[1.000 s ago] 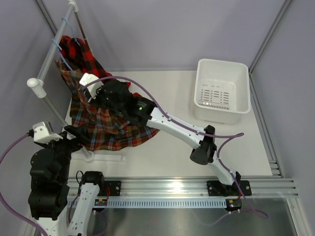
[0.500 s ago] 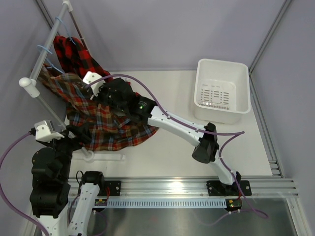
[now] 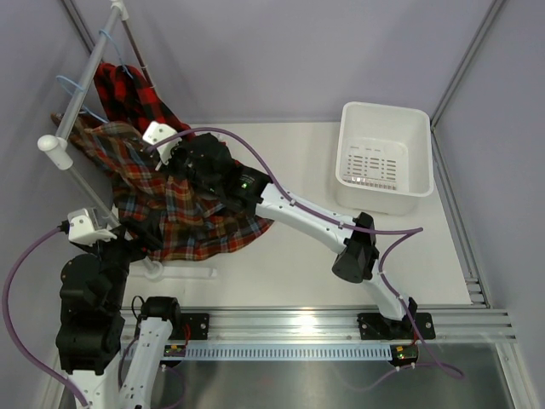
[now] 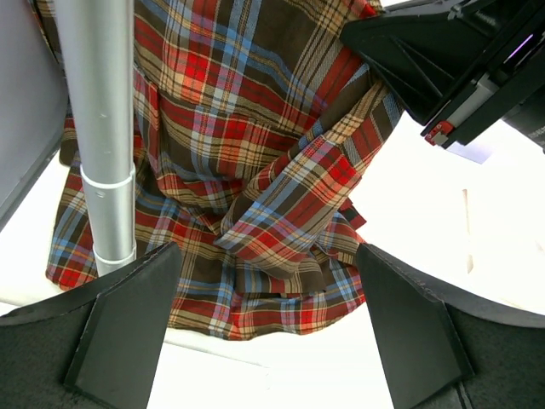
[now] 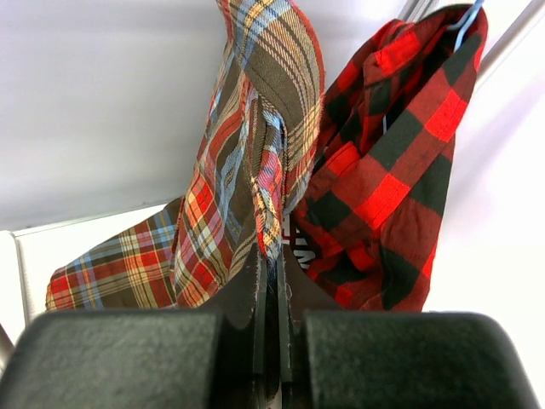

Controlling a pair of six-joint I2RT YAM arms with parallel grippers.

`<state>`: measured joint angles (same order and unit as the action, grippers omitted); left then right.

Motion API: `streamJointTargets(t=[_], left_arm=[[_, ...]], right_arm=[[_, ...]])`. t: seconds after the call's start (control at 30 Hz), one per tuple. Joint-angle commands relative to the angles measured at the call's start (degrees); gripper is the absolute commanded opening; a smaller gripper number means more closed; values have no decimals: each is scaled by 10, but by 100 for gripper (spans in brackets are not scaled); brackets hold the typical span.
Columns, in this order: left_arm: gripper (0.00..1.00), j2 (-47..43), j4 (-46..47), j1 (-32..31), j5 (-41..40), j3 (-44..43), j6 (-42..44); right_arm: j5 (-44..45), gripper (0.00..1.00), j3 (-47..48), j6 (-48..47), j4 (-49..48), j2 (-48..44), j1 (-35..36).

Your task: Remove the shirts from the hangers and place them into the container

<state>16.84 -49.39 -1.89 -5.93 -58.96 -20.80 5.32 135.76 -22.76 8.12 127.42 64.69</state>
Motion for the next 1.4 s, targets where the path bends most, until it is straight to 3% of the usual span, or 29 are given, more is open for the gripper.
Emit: streamJointTargets(t=[0.0, 0.13, 0.23, 0.63, 0.87, 1.0, 1.1, 1.17, 1.2, 1.23, 1.3, 1.37], left_arm=[[89, -7, 25, 2, 23, 2, 4], [89, -8, 21, 2, 22, 0, 6], [89, -8, 18, 1, 22, -5, 6], [89, -11, 33, 2, 44, 14, -6], [89, -19, 86, 2, 144, 20, -12], [89, -14, 100, 2, 160, 14, -16], [89, 0, 91, 2, 155, 5, -7], [90, 11, 83, 1, 144, 3, 7], [91, 18, 80, 1, 145, 2, 13], [92, 32, 76, 1, 150, 1, 25], [92, 50, 67, 1, 169, -8, 34], [91, 67, 60, 1, 190, -12, 39]], right_arm=[[-35, 0, 51, -16, -50, -26, -2], [-83, 0, 163, -1, 6, 20, -16], [-101, 0, 188, 4, 14, 41, -22], [-147, 0, 166, 92, 24, 66, -73], [-196, 0, 177, 141, 35, 114, -106], [-187, 0, 161, 152, 37, 122, -111], [-136, 0, 88, 160, 29, 80, -110], [-94, 0, -56, 174, -8, 26, -110], [-80, 0, -113, 193, -68, -43, -110], [-42, 0, -224, 202, -105, -78, -108], [12, 0, -329, 219, -154, -165, -107], [45, 0, -368, 224, -146, -230, -107]])
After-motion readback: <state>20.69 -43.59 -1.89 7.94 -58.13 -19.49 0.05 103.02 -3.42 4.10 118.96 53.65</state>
